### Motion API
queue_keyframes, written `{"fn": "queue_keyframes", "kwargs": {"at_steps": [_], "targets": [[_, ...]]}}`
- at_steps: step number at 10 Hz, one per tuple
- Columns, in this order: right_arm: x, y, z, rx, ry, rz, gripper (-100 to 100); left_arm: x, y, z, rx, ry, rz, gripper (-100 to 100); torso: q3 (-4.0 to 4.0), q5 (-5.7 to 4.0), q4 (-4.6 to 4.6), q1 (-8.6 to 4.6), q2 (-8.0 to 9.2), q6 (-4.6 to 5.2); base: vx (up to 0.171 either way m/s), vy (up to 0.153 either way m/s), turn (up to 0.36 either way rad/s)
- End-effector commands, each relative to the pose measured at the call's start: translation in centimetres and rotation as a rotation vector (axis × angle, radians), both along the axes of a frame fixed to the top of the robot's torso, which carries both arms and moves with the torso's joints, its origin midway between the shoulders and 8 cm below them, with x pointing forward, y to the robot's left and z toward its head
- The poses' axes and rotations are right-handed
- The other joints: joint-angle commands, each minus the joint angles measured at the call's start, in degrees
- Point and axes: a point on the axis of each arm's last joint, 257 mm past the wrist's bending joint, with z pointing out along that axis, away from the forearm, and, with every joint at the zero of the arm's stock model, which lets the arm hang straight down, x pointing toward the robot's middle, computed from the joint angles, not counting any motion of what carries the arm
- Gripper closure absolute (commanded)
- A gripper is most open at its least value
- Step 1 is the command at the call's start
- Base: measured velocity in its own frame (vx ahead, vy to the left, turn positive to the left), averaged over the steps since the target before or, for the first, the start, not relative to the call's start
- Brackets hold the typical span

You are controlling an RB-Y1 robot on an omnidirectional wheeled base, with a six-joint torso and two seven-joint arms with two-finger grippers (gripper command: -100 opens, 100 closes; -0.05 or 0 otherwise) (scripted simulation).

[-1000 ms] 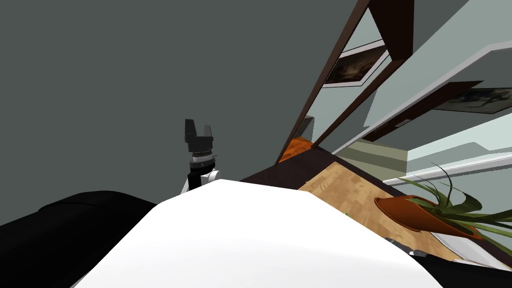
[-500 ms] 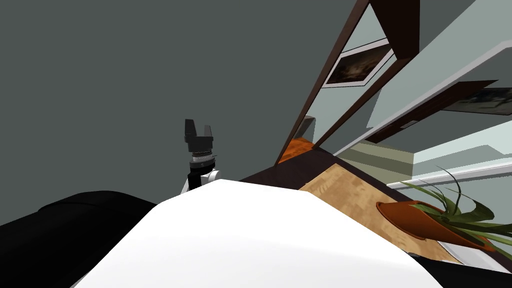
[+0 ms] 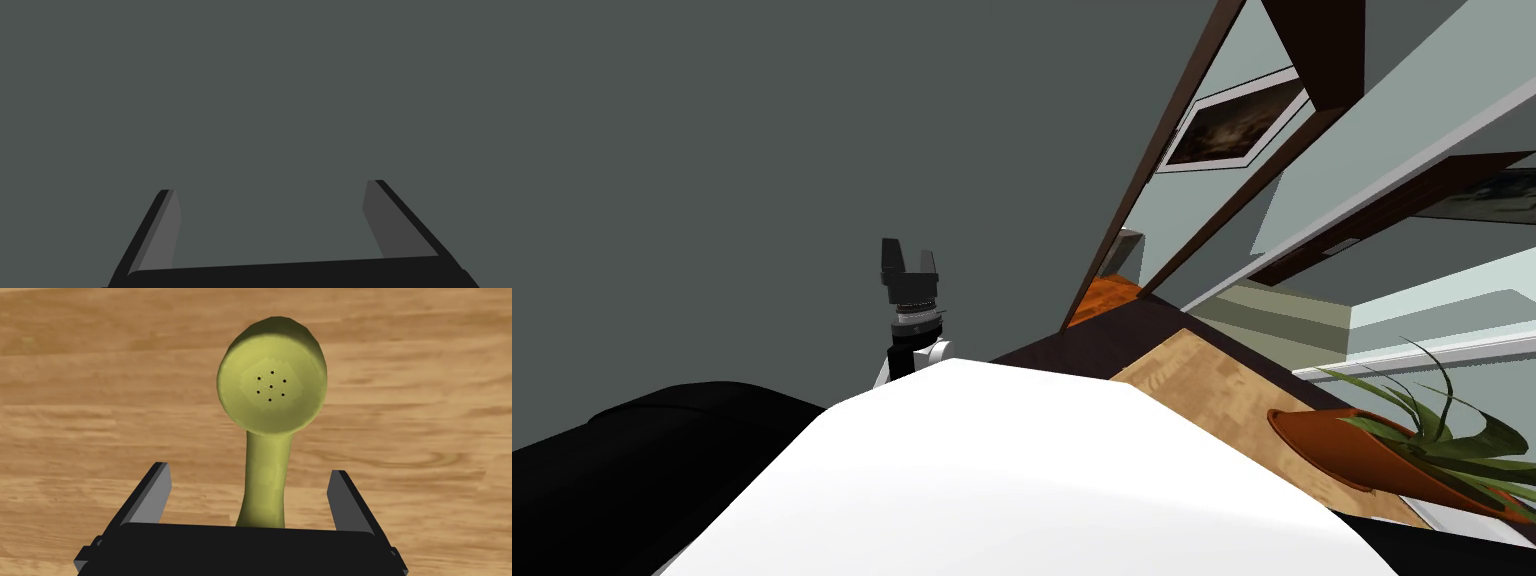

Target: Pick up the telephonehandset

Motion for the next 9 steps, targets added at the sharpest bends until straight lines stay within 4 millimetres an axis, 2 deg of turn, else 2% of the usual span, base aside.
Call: {"fn": "queue_keyframes", "kwargs": {"at_steps": [1,2,3,6,7,9], "targets": [[-0.4,0.7,-1.2,-0.001,0.0,-0.007,-100,0.0,0.0,0.0,0.0,0.0,0.0,0,0.0,0.0,0.0,0.0,0.0,0.0,0.001,-0.032,0.056],[-0.4,0.7,-1.2,-0.001,0.0,-0.007,-100,0.0,0.0,0.0,0.0,0.0,0.0,0,0.01,-0.02,0.0,-0.07,0.01,-0.01,-0.002,-0.039,0.035],[-0.7,1.5,-2.3,-0.002,0.001,-0.015,-100,0.0,0.0,0.0,0.0,0.0,0.0,0,0.01,-0.03,0.0,-0.11,0.02,0.0,0.002,-0.051,0.055],[-0.6,1.6,-2.3,-0.001,-0.001,-0.014,-100,0.0,0.0,0.0,0.0,0.0,0.0,0,0.01,-0.01,0.0,-0.06,0.02,0.01,-0.001,-0.021,0.01],[-0.6,1.6,-2.3,-0.001,-0.001,-0.013,100,0.0,0.0,0.0,0.0,0.0,0.0,0,0.01,0.0,0.0,0.0,0.02,0.0,0.0,0.0,0.0],[-0.6,1.6,-2.3,0.001,0.0,-0.013,100,0.0,0.0,0.0,0.0,0.0,0.0,0,0.01,0.02,0.01,-0.01,0.01,-0.01,0.0,0.0,0.0]]}}
